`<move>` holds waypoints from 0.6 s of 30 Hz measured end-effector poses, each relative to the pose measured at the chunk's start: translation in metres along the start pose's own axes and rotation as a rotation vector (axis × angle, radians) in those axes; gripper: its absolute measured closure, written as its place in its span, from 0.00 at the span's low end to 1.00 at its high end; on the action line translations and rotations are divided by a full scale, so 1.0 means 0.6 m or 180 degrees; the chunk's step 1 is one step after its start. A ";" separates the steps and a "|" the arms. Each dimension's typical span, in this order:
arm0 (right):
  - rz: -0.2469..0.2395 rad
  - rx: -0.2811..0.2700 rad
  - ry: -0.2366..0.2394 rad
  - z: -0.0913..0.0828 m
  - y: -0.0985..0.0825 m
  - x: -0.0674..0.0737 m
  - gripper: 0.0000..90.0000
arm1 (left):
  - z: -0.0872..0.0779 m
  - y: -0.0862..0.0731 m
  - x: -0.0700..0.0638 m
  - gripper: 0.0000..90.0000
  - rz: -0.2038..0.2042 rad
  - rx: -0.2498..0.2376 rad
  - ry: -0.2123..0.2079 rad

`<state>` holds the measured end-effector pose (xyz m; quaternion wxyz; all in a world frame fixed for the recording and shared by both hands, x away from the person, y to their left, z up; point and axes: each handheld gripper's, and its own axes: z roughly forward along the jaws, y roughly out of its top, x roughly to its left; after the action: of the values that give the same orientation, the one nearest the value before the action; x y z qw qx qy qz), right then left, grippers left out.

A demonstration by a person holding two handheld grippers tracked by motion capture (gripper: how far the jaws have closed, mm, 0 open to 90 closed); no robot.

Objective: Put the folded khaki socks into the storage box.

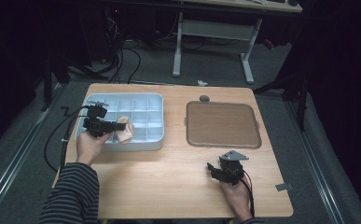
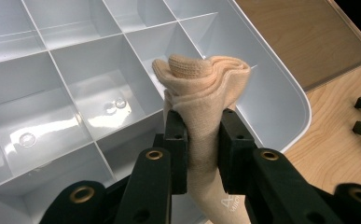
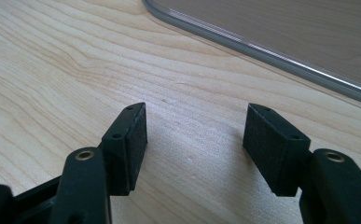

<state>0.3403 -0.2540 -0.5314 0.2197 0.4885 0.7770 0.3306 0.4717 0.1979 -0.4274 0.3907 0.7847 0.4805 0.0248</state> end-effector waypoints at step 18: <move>-0.0006 0.0000 0.0000 0.000 0.000 0.000 0.44 | 0.032 -0.014 0.016 0.85 -0.0071 0.0161 0.0050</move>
<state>0.3401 -0.2538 -0.5314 0.2200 0.4877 0.7775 0.3305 0.4787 0.1963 -0.4491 0.3672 0.7887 0.4928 0.0144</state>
